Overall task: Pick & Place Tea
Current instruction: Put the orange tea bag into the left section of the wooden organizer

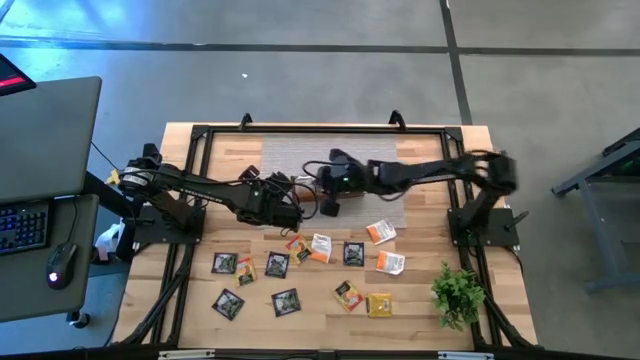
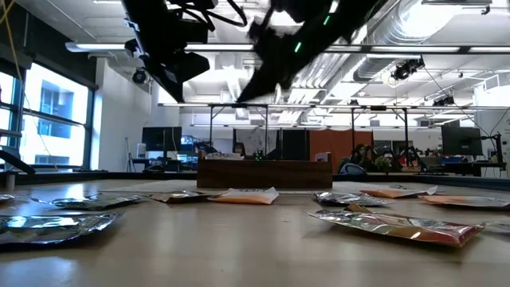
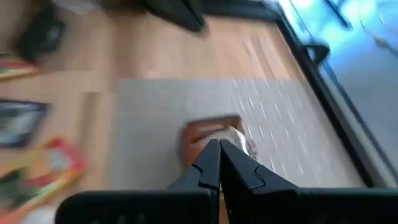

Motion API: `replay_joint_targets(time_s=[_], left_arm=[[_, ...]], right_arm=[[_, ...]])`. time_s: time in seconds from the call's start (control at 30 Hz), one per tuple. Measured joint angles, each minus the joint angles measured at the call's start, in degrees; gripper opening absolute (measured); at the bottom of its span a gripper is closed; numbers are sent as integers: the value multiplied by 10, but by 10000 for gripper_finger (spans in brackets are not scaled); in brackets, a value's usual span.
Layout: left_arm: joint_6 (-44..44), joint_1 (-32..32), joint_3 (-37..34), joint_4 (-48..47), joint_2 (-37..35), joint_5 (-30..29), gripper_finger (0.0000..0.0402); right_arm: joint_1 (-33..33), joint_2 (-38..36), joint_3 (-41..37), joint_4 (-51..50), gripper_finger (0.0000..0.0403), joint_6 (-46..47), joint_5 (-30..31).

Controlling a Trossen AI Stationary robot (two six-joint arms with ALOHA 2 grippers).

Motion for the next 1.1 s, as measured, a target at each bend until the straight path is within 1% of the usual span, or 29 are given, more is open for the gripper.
replay_joint_targets(time_s=[0.1, 0.17, 0.23, 0.3, 0.47, 0.53, 0.6, 0.7, 0.77, 0.83, 0.97, 1.03, 1.1], left_arm=[[-1, 0, 0, -2, 0, 8, 0], [-1, 0, 0, -2, 0, 27, 0], [-1, 0, 0, -3, 0, 37, 0], [-1, 0, 0, -1, 0, 42, 0], [-1, 0, 0, 3, 0, 42, 0], [-1, 0, 0, 3, 0, 44, 0], [-1, 0, 0, 4, 0, 44, 0], [-1, 0, 0, 4, 0, 45, 0], [-1, 0, 0, 4, 0, 45, 0], [-1, 0, 0, 4, 0, 45, 0], [-1, 0, 0, 3, 0, 44, 0], [-1, 0, 0, 3, 0, 45, 0], [-1, 0, 0, 3, 0, 44, 0]], right_arm=[[31, -66, 0, -92, 0, -13, -34], [55, -98, -7, -135, 0, 11, -62], [78, -109, -30, -145, 5, 47, -65], [97, -107, -63, -125, 17, 78, -64], [123, -66, -152, 11, 79, 145, -64], [125, -50, -172, 48, 107, 182, -60], [124, -34, -183, 58, 130, 216, -42], [123, -11, -189, 76, 154, 261, -12], [123, 11, -192, 91, 161, 284, 2], [123, 37, -193, 106, 162, 285, 0], [117, 75, -192, 154, 152, 295, -42], [113, 84, -192, 169, 145, 300, -63], [110, 88, -192, 176, 139, 301, -71]])
